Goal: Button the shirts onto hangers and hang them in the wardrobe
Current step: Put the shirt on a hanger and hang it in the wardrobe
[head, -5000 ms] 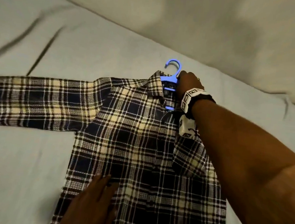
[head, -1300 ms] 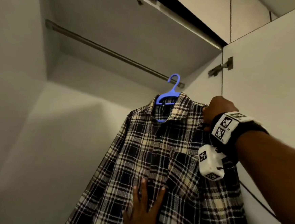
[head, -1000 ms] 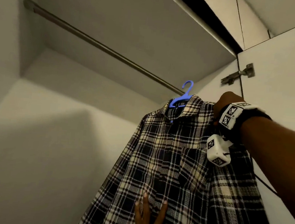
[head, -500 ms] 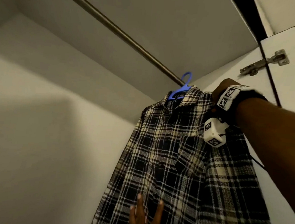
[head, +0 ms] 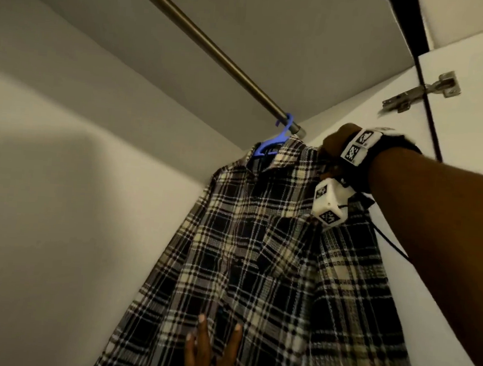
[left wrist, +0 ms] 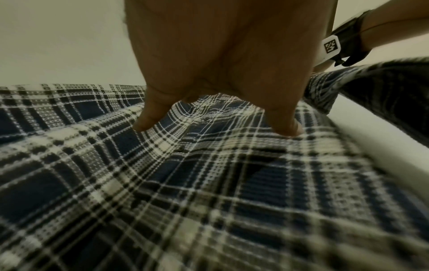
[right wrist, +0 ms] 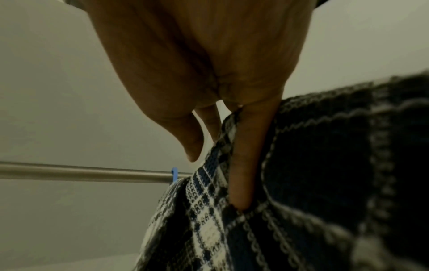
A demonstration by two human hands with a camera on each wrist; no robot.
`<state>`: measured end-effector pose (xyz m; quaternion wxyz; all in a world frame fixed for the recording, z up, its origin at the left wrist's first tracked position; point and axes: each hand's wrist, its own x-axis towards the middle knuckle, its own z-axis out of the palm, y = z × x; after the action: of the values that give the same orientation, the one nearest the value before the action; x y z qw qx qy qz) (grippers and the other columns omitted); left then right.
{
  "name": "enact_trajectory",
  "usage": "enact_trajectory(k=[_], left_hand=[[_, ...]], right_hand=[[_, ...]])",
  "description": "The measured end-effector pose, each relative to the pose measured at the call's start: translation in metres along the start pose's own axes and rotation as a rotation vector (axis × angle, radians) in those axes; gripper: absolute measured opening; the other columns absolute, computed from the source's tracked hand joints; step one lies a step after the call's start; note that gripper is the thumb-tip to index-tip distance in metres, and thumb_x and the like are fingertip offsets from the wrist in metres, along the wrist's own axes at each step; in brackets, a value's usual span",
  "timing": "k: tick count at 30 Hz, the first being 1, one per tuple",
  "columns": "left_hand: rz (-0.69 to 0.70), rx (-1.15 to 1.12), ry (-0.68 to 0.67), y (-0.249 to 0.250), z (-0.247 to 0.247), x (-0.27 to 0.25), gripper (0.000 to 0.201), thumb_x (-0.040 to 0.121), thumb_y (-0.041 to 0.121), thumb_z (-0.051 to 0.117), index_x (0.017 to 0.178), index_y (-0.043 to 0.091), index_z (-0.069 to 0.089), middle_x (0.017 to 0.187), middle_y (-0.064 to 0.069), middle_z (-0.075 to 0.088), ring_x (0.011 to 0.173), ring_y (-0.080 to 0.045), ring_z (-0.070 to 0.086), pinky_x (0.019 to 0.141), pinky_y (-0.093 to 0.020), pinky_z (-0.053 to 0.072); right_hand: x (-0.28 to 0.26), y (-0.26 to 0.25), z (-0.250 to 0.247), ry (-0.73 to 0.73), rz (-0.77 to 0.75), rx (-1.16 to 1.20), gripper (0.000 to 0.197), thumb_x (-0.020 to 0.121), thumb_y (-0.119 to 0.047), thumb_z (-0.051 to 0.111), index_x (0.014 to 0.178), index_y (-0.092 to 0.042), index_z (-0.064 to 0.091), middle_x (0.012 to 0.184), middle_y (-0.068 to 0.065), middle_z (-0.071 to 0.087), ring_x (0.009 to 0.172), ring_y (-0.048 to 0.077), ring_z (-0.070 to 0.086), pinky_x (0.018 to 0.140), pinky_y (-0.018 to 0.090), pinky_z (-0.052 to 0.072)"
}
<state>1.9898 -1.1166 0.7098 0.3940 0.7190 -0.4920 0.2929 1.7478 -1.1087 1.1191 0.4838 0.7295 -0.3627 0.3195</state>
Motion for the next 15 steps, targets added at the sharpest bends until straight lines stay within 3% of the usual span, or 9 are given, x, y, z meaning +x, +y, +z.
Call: enact_trajectory(k=[1,2,4,6,9,11,13,15], left_hand=[[0.007,0.002,-0.035,0.008,-0.005,-0.007,0.066,0.092,0.08,0.012,0.154,0.056,0.013,0.17,-0.009,-0.005,0.153,-0.041,0.011,0.125,-0.045,0.014],[0.014,0.021,-0.063,0.016,-0.011,-0.012,0.078,0.076,0.097,0.013,0.147,0.068,-0.003,0.168,-0.008,-0.019,0.152,-0.043,-0.001,0.124,-0.046,0.014],[-0.094,-0.098,-0.186,0.03,-0.027,-0.024,0.1,0.042,0.113,0.013,0.122,0.077,-0.036,0.141,0.013,-0.058,0.138,-0.031,-0.041,0.122,-0.05,0.001],[-0.055,-0.21,-0.246,0.04,-0.041,-0.036,0.107,0.037,0.113,0.023,0.119,0.079,-0.036,0.123,0.029,-0.065,0.131,-0.021,-0.048,0.122,-0.055,-0.001],[0.023,-0.315,-0.188,0.057,-0.048,-0.054,0.107,0.041,0.111,0.03,0.121,0.078,-0.034,0.127,0.034,-0.062,0.133,-0.022,-0.047,0.121,-0.058,0.001],[0.059,-0.368,-0.139,0.066,-0.049,-0.07,0.101,0.055,0.103,0.042,0.126,0.08,-0.026,0.136,0.036,-0.054,0.136,-0.019,-0.048,0.121,-0.056,0.002],[0.081,-0.412,-0.1,0.073,-0.055,-0.085,0.092,0.072,0.086,0.053,0.132,0.081,-0.016,0.148,0.041,-0.036,0.14,-0.005,-0.043,0.123,-0.053,0.003],[0.087,-0.433,-0.062,0.079,-0.068,-0.104,0.077,0.083,0.076,0.054,0.14,0.077,0.003,0.157,0.043,-0.005,0.147,0.006,-0.022,0.126,-0.047,0.01]], right_hand=[[-0.005,-0.001,-0.003,0.009,0.006,0.02,0.039,0.094,-0.031,0.06,0.128,-0.012,0.058,0.125,0.012,0.064,0.115,0.034,0.062,0.093,0.041,0.053],[-0.01,0.001,-0.004,0.054,0.002,0.126,0.044,0.091,-0.036,0.064,0.13,-0.016,0.059,0.124,0.012,0.065,0.113,0.035,0.063,0.094,0.045,0.054],[-0.018,0.007,-0.005,0.072,0.005,0.223,0.057,0.085,-0.04,0.073,0.136,-0.022,0.057,0.128,0.014,0.064,0.115,0.038,0.062,0.098,0.049,0.052],[-0.033,0.01,-0.014,0.075,0.018,0.372,0.067,0.081,-0.037,0.079,0.14,-0.02,0.054,0.135,0.016,0.059,0.123,0.041,0.057,0.103,0.051,0.048],[-0.047,0.013,-0.013,0.131,0.068,0.612,0.063,0.083,-0.029,0.076,0.14,-0.015,0.052,0.135,0.019,0.056,0.125,0.045,0.052,0.105,0.052,0.044],[-0.056,0.006,-0.009,0.211,0.117,0.78,0.049,0.086,-0.031,0.069,0.129,-0.011,0.058,0.123,0.021,0.062,0.116,0.044,0.057,0.099,0.049,0.048],[-0.072,-0.011,-0.01,0.278,0.209,1.034,0.037,0.087,-0.033,0.063,0.114,-0.008,0.066,0.104,0.018,0.069,0.102,0.039,0.064,0.089,0.043,0.053],[-0.101,-0.028,-0.012,0.367,0.323,1.344,0.034,0.079,-0.037,0.068,0.095,-0.008,0.074,0.088,0.011,0.072,0.09,0.031,0.069,0.082,0.04,0.056]])
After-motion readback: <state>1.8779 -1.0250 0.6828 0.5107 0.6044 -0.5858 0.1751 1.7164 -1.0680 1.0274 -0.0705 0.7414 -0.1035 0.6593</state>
